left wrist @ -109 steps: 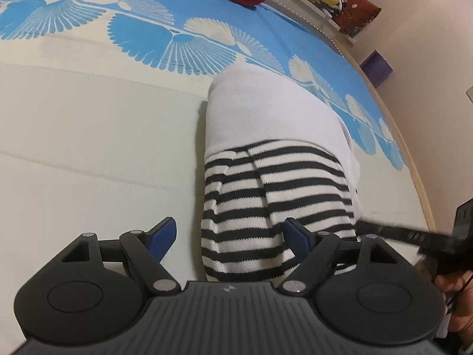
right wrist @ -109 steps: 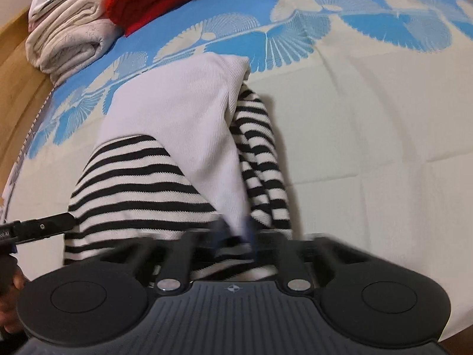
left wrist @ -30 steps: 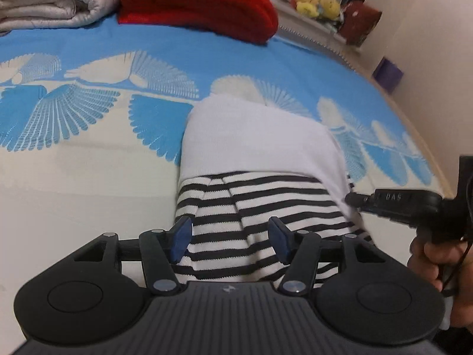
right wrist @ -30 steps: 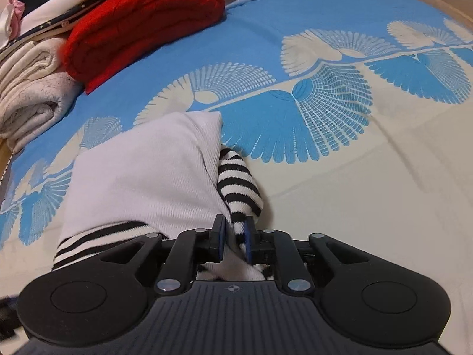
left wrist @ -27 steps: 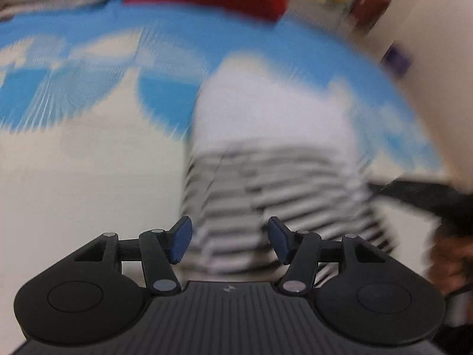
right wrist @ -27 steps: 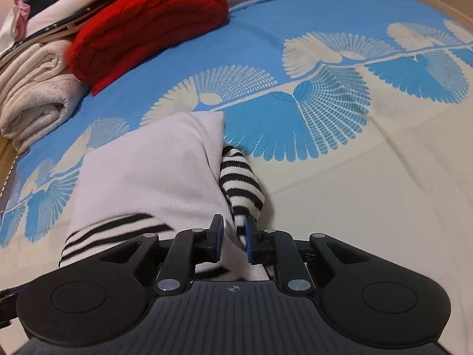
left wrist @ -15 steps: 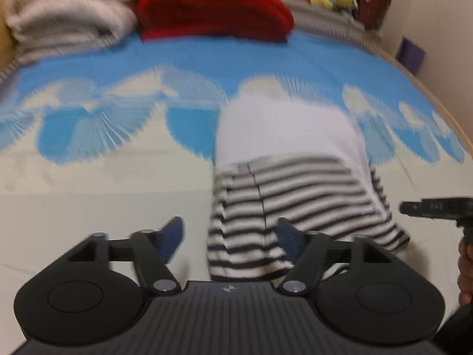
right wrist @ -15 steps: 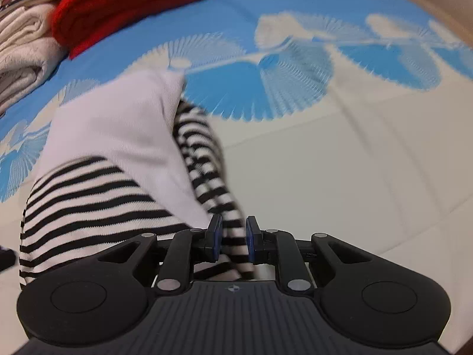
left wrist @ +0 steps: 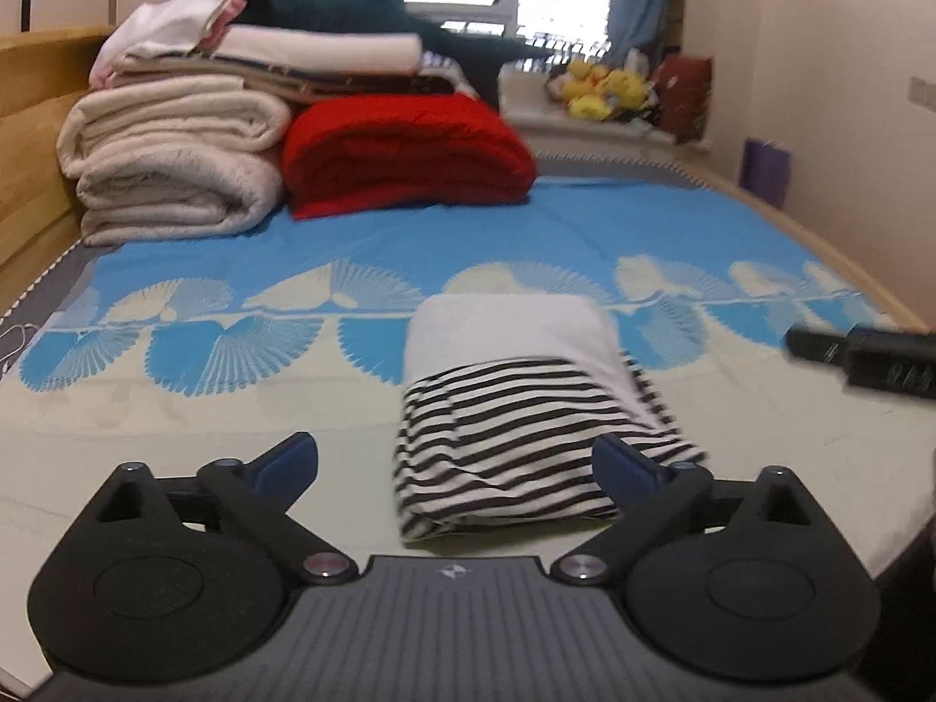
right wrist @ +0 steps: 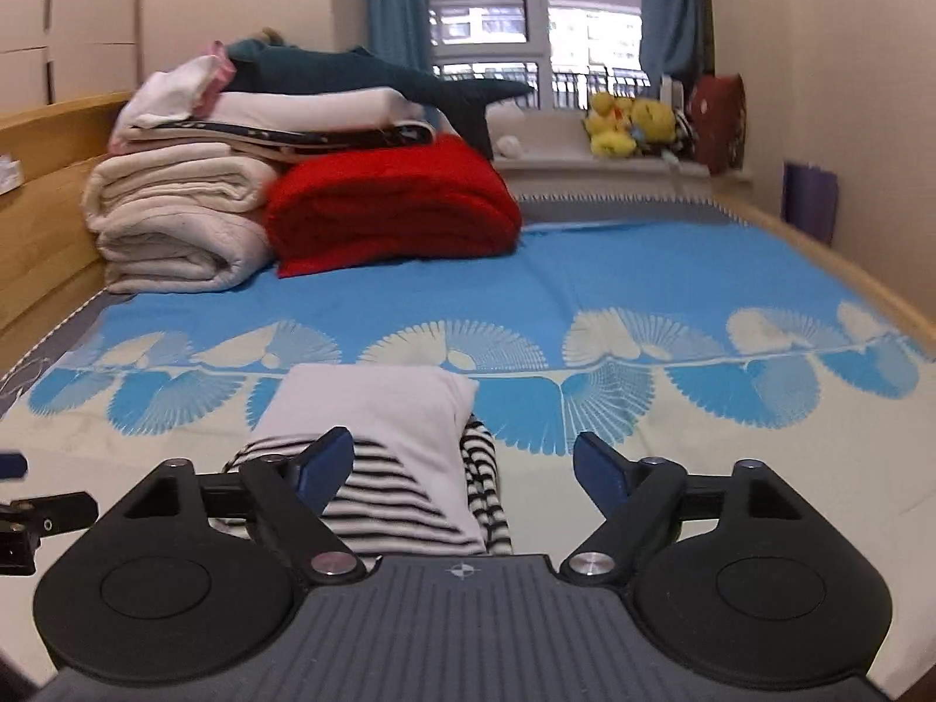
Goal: Fold small clothes
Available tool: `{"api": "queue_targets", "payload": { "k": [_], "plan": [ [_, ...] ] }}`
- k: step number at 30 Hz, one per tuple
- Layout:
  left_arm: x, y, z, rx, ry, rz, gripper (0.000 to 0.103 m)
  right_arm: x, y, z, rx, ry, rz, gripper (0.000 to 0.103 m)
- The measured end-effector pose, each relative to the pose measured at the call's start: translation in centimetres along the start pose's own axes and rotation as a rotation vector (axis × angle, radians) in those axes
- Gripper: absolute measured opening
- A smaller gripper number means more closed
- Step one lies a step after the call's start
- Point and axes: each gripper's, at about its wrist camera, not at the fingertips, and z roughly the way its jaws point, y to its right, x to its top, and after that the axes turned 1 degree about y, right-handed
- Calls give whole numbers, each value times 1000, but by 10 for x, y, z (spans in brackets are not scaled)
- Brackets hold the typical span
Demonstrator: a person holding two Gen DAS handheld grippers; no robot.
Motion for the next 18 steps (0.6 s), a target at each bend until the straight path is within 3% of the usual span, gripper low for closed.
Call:
{"api": "queue_targets", "payload": {
  "k": [5, 7, 10, 15, 18],
  "plan": [
    [-25, 16, -16, 22, 41, -24, 102, -37, -3, -21, -2, -16, 9, 84],
    [-39, 18, -9, 40, 13, -50, 102, -49, -4, -18, -8, -66, 17, 84],
    [-49, 20, 11, 34, -93, -56, 102, -52, -9, -16, -13, -59, 26, 84],
    [-50, 22, 29, 59, -89, -24, 102, -57, -13, -2, -20, -93, 23, 84],
    [-51, 14, 38, 59, -104, -75, 102, -59, -16, 3, -20, -103, 25, 84]
  ]
}}
